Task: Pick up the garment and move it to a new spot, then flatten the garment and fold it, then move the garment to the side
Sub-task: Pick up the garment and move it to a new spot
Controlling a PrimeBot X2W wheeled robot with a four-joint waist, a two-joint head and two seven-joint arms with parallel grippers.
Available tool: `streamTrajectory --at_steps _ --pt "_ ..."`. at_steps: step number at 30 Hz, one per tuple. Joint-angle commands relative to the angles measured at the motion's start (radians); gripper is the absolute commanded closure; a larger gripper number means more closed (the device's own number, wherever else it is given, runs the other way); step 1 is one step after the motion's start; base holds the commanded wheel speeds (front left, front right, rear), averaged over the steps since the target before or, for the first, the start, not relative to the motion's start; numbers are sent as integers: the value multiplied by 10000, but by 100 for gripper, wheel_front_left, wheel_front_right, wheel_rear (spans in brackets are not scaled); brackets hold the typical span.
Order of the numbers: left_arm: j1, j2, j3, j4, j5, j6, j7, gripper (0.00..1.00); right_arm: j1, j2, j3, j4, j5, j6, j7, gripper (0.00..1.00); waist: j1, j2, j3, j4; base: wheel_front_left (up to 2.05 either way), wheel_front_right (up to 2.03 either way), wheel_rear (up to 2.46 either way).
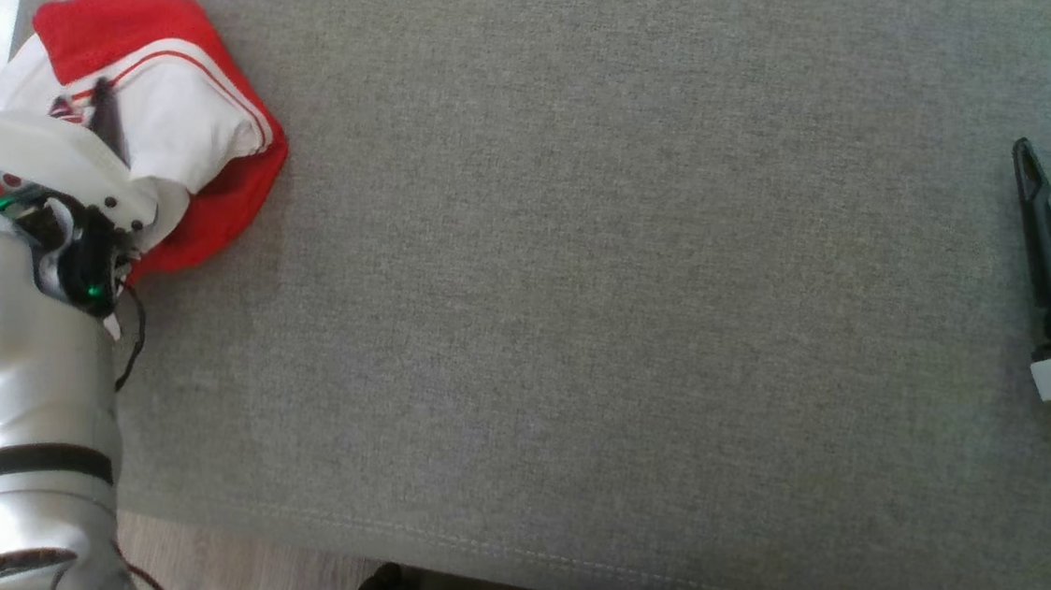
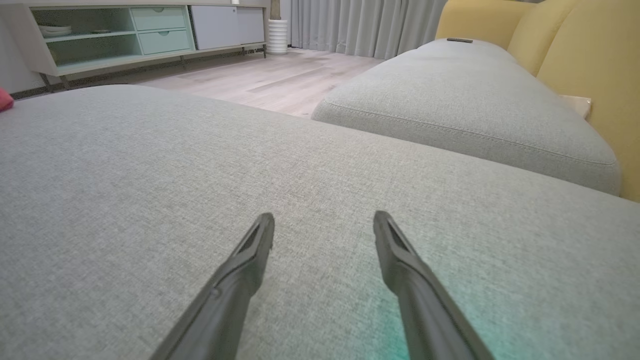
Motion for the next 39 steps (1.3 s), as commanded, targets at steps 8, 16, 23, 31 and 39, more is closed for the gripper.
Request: streamTrajectory --at_steps 8,16,23,31,39 --pt "-755 871 -493 -432 -217 -143 -2073 100 -30 365 438 433 15 65 -97 0 -1 0 -987 -204 0 0 0" --pt "-1217 1512 -2574 -2082 -1122 -149 -2423 100 -235 1401 852 1233 177 65 -225 0 -1 0 -2671 -916 0 0 0" --pt "-1587 2209 -4096 -4082 -2130 -150 -1893 100 -52 2395 1069 1203 272 65 -231 0 -1 0 -3865 -2200 0 0 0" --pt "-1538 2246 -5014 -5772 -2995 -151 -1127 100 -27 2945 1652 915 283 65 -232 0 -1 0 -4378 -4235 0 0 0" --pt "-1039 1484 -5838 -6358 -3031 -143 -1180 100 -190 3211 1934 631 359 65 -232 0 -1 0 -4049 -5505 0 0 0"
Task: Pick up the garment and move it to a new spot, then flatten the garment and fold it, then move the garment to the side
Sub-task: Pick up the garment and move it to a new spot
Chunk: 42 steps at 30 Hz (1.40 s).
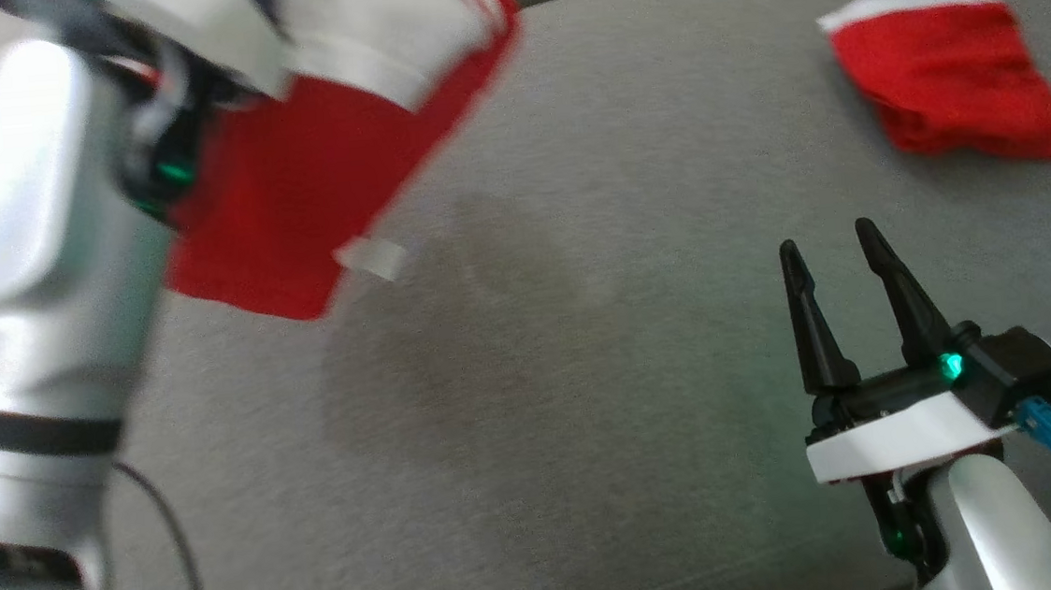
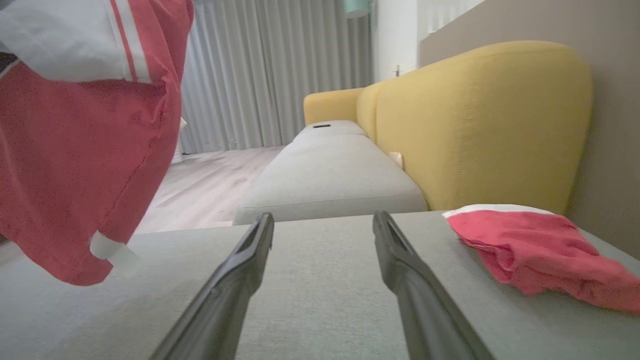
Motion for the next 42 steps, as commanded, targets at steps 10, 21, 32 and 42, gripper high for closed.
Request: streamTrajectory --at_steps 10,21,32,42 --pt "1343 -1000 -1310 1087 724 34 -1187 100 -523 196 354 -521 208 65 -108 0 1 0 1003 -1191 0 0 0" --pt "2903 -2145 -1688 2835 1117 408 -1892 0 -482 223 157 -233 155 65 -108 0 1 0 1017 -716 0 0 0" --pt "5807 -2035 57 -283 2616 1787 -1900 0 302 226 200 675 368 65 -108 0 1 0 -996 861 0 0 0" --pt "9574 -1610 2677 -3688 3605 2421 -1901 0 868 226 86 974 220 65 -108 0 1 0 -1875 1910 0 0 0"
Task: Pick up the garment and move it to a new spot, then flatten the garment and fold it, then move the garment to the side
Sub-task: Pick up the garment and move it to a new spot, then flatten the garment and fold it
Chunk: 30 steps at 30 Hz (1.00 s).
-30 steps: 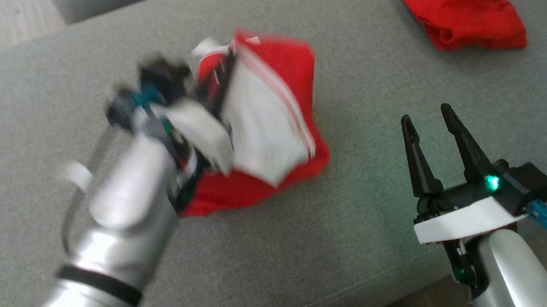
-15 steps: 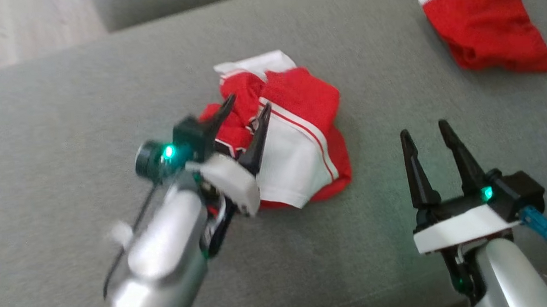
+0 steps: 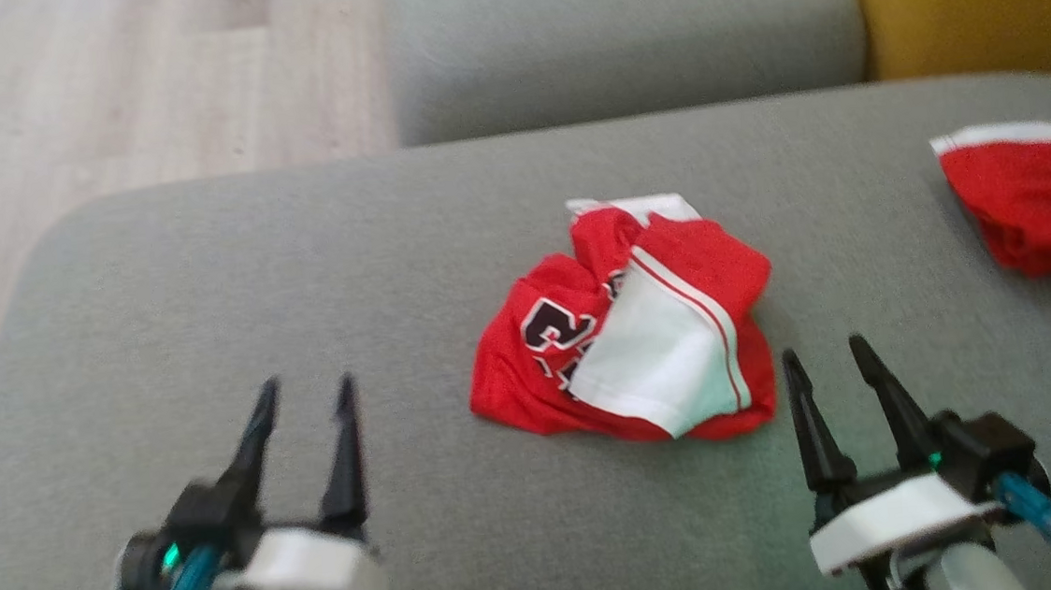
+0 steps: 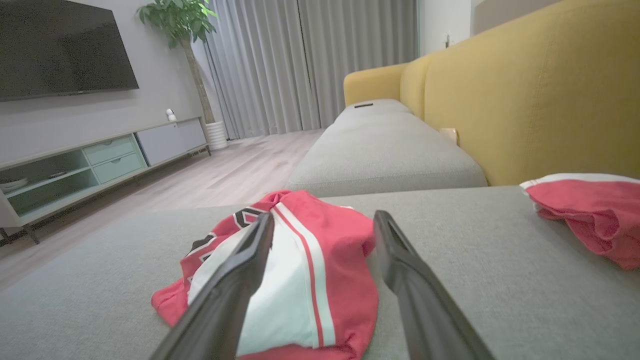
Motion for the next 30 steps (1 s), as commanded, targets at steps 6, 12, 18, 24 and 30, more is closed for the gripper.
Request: streamTrajectory --at_steps 6,12,18,24,30 --pt "1257 86 1323 -1711 964 118 -123 0 324 0 14 -329 -121 65 -109 0 1 -1 -562 672 0 0 0" --pt "2577 -286 1801 -1963 1293 -29 -123 0 905 1 53 -437 -162 65 -109 0 1 -1 -819 804 0 0 0" --pt "2856 -486 1859 -1942 1456 -219 -124 0 1125 1 35 -431 -133 65 -109 0 1 -1 -939 853 0 0 0" --pt "2806 -550 1958 -1924 1634 -368 -124 0 1141 1 40 -413 -146 65 -109 0 1 -1 -1001 877 0 0 0" --pt "2814 -581 1975 -1900 1758 -504 -124 0 1157 1 21 -447 -154 65 -109 0 1 -1 -1016 879 0 0 0"
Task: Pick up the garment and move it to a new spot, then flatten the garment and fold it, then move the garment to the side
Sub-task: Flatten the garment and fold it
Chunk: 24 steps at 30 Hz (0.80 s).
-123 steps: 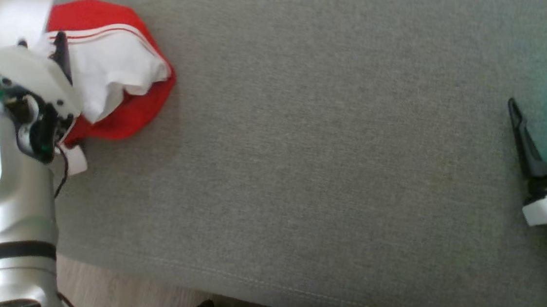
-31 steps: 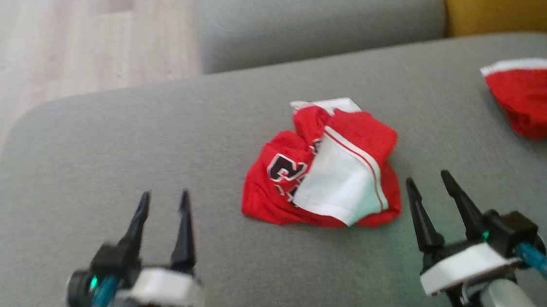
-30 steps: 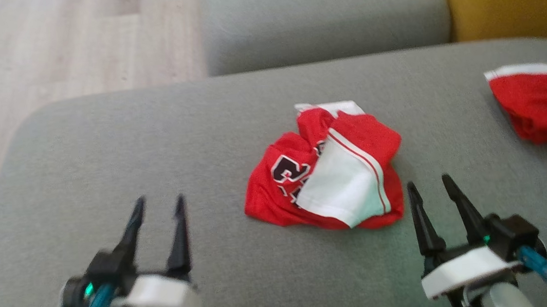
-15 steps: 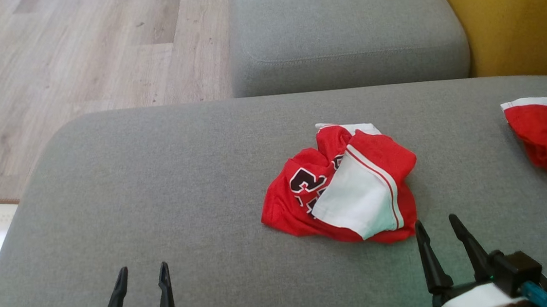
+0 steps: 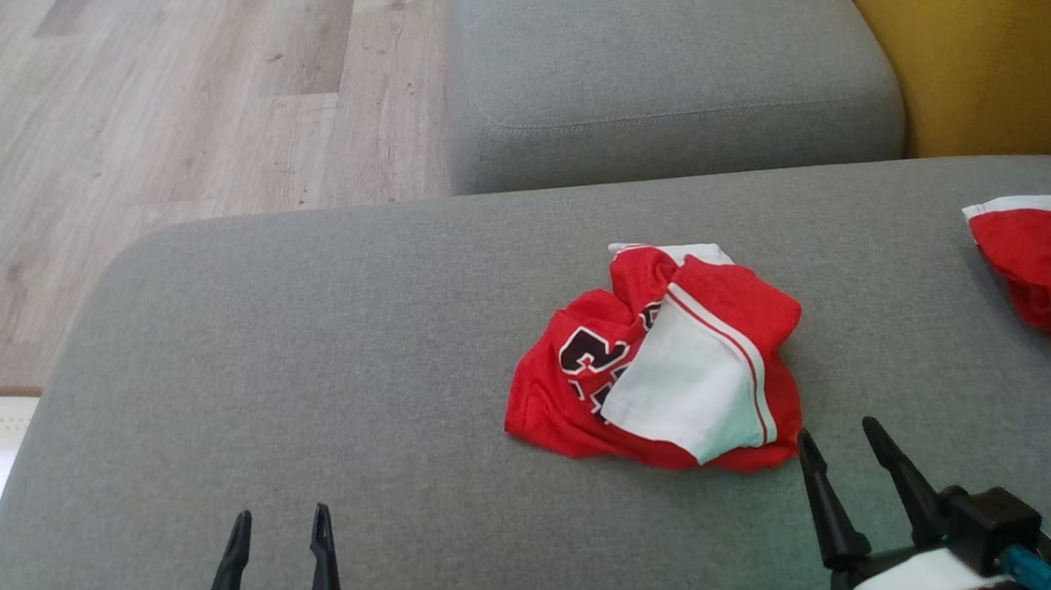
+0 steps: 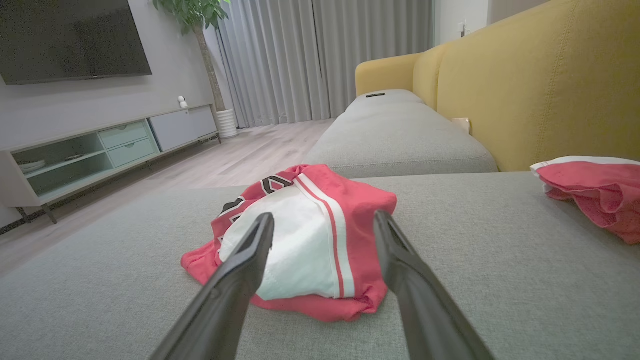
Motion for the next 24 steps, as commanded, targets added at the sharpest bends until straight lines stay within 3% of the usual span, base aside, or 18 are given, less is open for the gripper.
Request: streamTrajectory --at_steps 1,24 --pt "-501 -94 341 -324 121 -61 -124 0 -345 -43 191 -363 -17 65 -109 0 1 -1 5 -3 0 0 0" --pt "-638 -127 164 -98 276 -168 -124 0 -385 -43 190 -346 43 65 -109 0 1 -1 50 -29 0 0 0"
